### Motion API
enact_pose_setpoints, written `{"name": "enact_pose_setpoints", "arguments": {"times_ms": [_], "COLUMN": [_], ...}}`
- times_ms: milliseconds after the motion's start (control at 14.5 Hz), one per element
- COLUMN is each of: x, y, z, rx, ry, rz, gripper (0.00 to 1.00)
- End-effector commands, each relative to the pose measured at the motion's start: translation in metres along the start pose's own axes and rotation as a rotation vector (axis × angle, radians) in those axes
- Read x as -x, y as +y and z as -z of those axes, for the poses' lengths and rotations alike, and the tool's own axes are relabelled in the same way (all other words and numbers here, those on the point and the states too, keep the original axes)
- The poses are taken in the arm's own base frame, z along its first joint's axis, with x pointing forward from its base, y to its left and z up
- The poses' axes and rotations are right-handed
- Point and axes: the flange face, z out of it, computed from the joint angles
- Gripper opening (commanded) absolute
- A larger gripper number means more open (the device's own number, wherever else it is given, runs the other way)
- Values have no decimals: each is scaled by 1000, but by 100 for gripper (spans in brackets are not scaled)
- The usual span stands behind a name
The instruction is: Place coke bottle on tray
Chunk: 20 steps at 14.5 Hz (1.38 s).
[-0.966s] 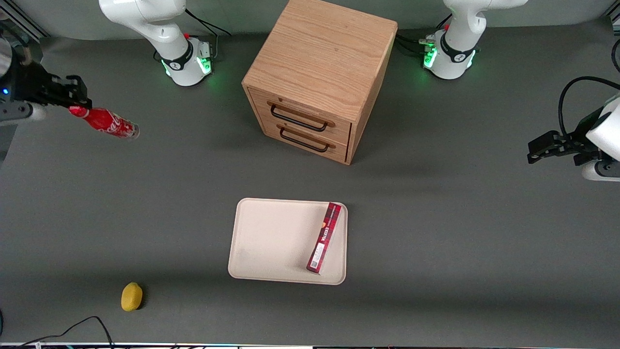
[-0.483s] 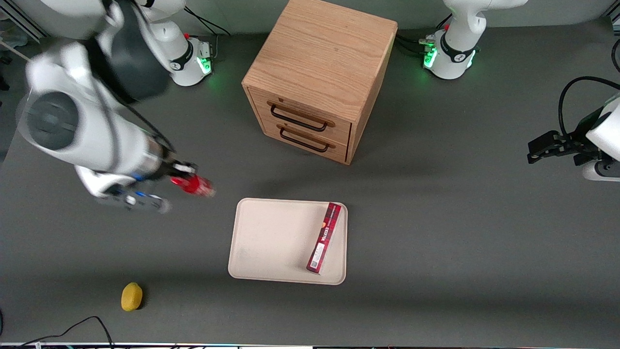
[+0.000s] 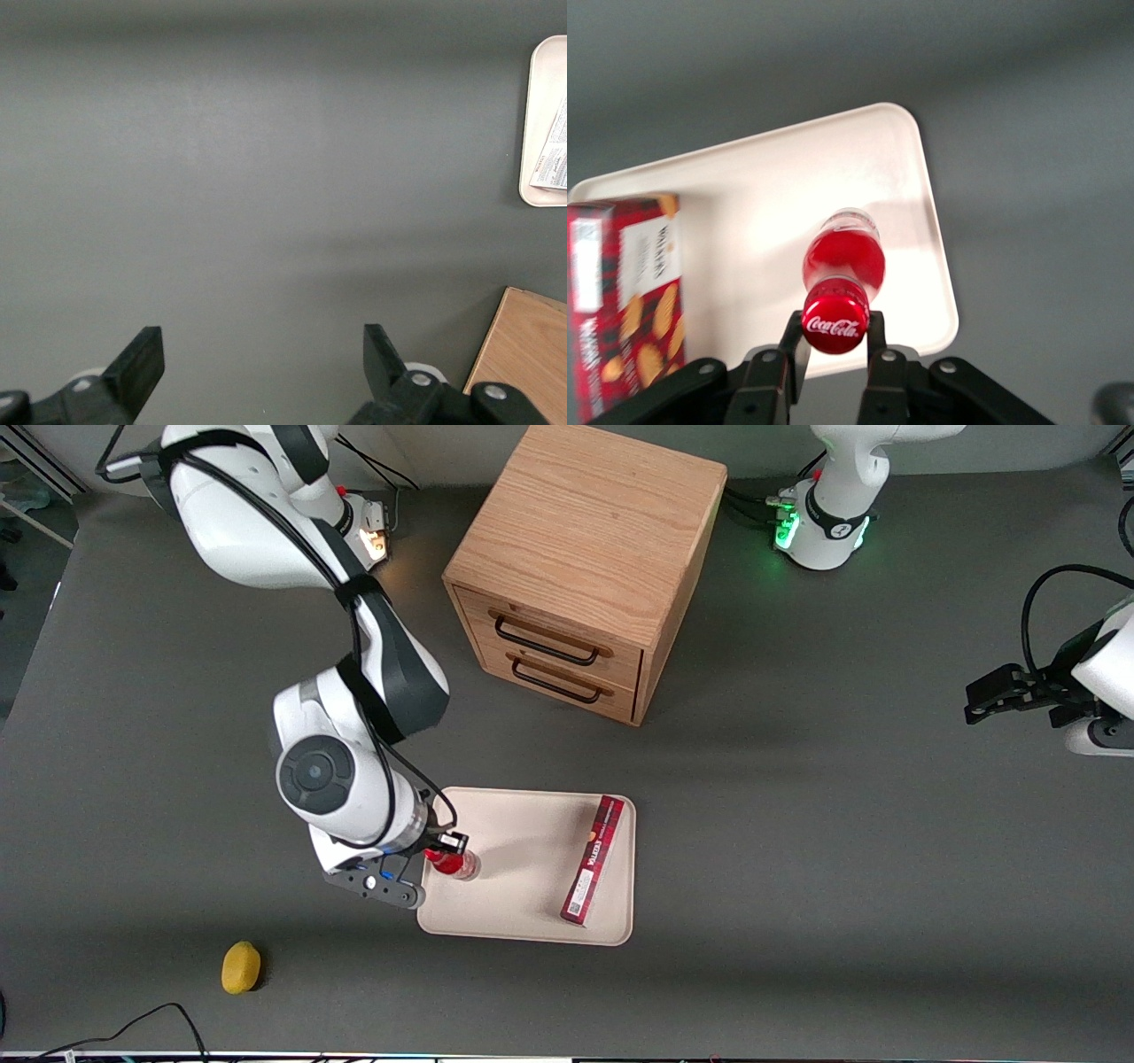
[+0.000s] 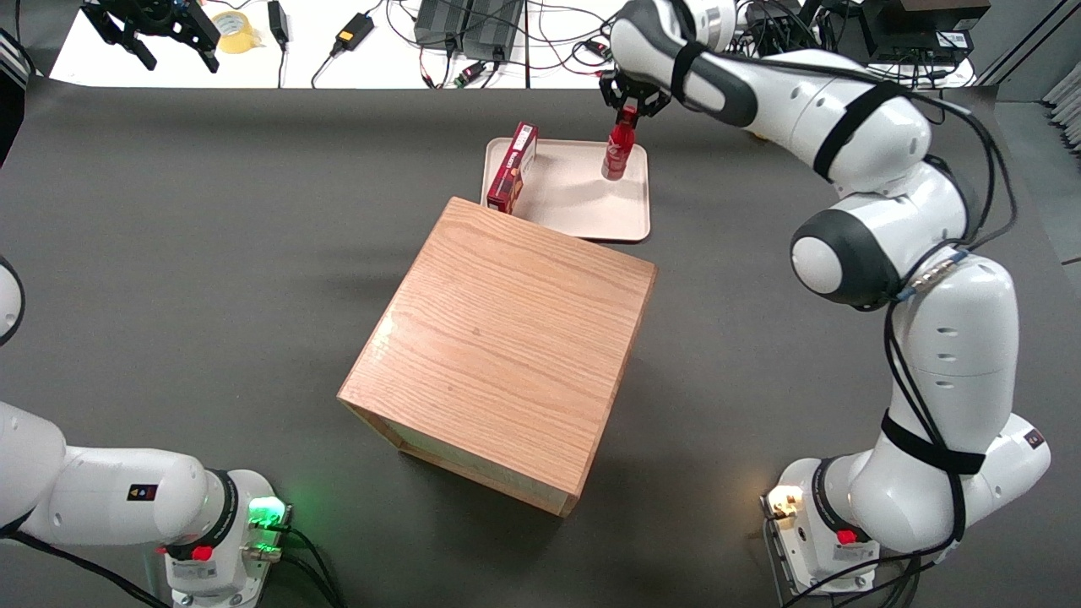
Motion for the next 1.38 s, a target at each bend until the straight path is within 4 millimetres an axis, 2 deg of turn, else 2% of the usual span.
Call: {"name": "enact_pose_setpoints", "arguments": {"times_ms": [0,138,414,483,552,621,828,966,1034,1172,1310], "x": [-9,-13,-20,-20,-19,-20,-14,15,36,71,109], "y": [-7,-6,2,2,2,3,10,31,51,111,166], "z": [2,-10,-20,-22,-23,-21,-3,31,53,103,143], "rx": [-13,-5,33,35,37,38,43,72,79,58,50], "ry": [60,59,79,77,77,80,72,30,11,-14,-37], "rz": [-10,-9,2,2,1,2,2,14,61,135,201], "gripper": [0,0,0,22,68,100,100,100,100,100,100]}}
